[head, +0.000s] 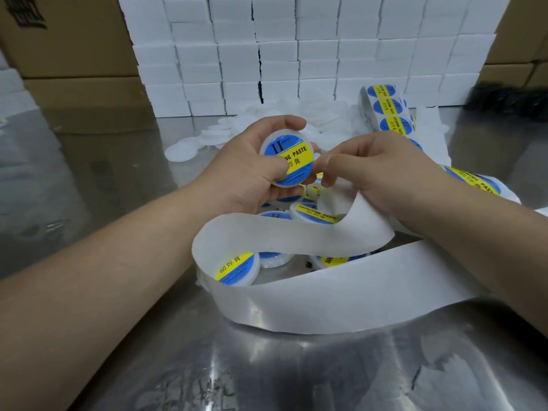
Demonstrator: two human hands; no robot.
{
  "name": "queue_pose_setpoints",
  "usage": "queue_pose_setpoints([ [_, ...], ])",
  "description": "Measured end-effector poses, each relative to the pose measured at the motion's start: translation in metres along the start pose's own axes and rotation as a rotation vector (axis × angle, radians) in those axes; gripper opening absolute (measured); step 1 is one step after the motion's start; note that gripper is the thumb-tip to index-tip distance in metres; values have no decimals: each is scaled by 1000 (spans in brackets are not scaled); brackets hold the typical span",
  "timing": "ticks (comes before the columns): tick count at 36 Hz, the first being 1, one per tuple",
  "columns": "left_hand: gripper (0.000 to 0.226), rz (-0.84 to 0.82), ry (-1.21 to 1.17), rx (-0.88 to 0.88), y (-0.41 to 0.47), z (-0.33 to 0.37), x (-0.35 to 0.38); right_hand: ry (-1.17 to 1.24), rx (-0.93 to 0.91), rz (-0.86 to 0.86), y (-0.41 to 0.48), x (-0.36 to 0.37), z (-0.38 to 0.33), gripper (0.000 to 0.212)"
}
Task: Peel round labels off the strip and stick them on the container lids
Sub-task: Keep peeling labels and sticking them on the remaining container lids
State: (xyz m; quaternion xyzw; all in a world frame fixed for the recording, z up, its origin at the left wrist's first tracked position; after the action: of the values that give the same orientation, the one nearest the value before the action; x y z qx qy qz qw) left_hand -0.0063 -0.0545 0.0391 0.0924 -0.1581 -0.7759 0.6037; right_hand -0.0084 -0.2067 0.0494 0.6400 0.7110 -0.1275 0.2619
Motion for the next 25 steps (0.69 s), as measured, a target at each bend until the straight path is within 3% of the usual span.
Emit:
queue_pose_setpoints([
  [6, 51, 21, -67, -17, 0, 3, 0, 46, 32, 114, 2, -7, 1, 23],
  [12, 42, 25, -96, 8, -4, 6, 5, -15, 22, 52, -1, -2, -1, 21],
  [19, 38, -121, 64, 9, -8, 9, 10, -52, -71, 26, -6, -1, -3, 29],
  [25, 36, -119, 115, 60, -11, 14, 14, -99, -134, 35, -5, -1, -4, 34],
])
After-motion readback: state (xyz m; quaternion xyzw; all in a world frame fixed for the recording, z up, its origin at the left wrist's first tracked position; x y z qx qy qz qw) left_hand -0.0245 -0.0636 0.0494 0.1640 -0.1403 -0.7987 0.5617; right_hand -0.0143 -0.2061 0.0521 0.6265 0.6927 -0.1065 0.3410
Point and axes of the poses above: each hand's wrist, its own y-axis towards the middle knuckle, its own x-axis out of the palm, z = x × y, the point moved 2 cm from there along y, towards the middle knuckle, and after that the axes turned 9 degrees about x, right-handed, at the moved point
